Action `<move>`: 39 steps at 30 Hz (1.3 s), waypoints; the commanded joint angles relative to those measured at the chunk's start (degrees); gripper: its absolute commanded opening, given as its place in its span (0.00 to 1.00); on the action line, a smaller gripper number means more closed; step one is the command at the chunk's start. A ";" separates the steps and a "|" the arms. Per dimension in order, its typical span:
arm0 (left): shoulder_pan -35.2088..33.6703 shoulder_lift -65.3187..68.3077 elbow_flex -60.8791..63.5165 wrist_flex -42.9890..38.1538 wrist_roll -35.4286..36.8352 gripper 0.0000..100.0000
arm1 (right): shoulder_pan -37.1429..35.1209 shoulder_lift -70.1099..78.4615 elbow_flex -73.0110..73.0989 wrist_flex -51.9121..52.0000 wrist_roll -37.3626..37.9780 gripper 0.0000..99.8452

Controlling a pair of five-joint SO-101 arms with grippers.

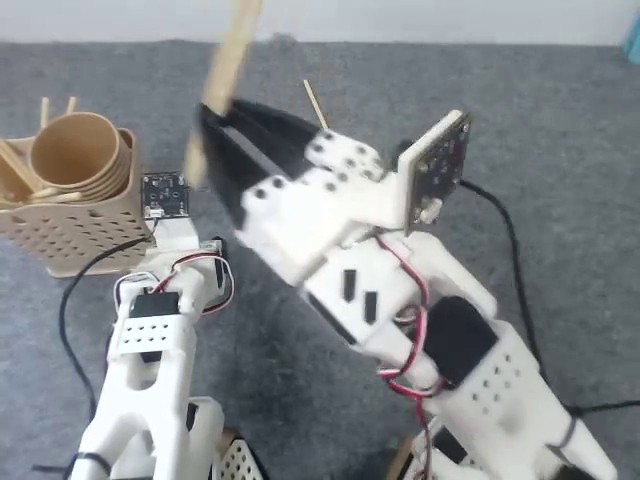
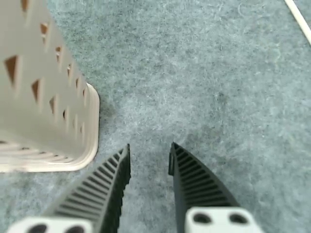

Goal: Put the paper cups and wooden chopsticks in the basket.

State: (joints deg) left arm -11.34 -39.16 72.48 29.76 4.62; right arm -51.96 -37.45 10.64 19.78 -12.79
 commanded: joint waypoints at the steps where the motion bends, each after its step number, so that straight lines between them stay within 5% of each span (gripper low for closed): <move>1: 0.44 0.09 -1.27 -1.32 -0.53 0.12 | -4.26 10.68 -11.60 -7.60 0.88 0.01; 11: 0.44 0.09 -1.19 -1.32 -0.62 0.12 | -9.10 48.48 -46.42 -13.05 1.05 0.01; 18: 0.44 0.00 -1.19 -1.32 -0.70 0.12 | -11.56 72.40 -71.03 -5.32 1.14 0.01; 25: 0.44 -0.26 -1.01 -1.41 -0.70 0.12 | -12.09 93.93 -90.11 -3.56 10.37 0.01; 33: 0.44 -0.18 -0.75 -1.85 -0.70 0.12 | -11.38 95.34 -96.18 8.57 4.57 0.01; 39: 0.44 -0.09 -0.75 -1.93 -0.70 0.12 | -11.47 94.55 -97.41 11.91 4.22 0.15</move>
State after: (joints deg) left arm -11.34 -39.16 72.66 29.23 4.35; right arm -64.09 59.52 -82.29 29.45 -7.87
